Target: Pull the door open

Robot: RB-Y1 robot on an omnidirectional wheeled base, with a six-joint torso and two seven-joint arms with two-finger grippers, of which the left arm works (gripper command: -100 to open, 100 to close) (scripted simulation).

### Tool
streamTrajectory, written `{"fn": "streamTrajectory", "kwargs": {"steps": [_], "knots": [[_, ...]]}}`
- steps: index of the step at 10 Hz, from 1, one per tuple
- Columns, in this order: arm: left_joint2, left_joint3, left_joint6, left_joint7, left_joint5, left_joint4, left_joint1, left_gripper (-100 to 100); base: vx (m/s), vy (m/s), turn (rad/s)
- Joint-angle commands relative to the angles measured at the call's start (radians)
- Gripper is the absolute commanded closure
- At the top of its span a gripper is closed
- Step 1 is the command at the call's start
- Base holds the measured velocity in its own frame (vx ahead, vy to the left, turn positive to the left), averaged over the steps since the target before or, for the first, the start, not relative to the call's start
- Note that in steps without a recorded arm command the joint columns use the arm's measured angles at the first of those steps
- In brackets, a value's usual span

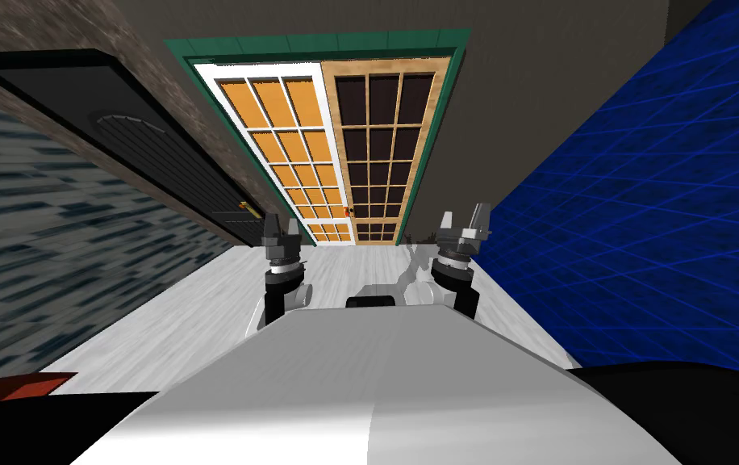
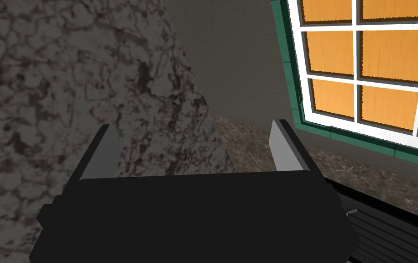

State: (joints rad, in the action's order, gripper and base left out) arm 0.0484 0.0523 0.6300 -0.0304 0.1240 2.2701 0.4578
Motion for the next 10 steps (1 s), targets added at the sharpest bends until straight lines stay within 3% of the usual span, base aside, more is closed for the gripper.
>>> {"fn": "streamTrajectory", "kwargs": {"steps": [1, 10], "knots": [[0.007, 0.007, 0.006, -0.030, 0.005, -0.032, -0.004, -100, 0.063, 0.113, -0.058], [0.030, 0.043, 0.036, -0.185, 0.030, -0.198, -0.022, -100, 0.136, 0.002, -0.022]]}}
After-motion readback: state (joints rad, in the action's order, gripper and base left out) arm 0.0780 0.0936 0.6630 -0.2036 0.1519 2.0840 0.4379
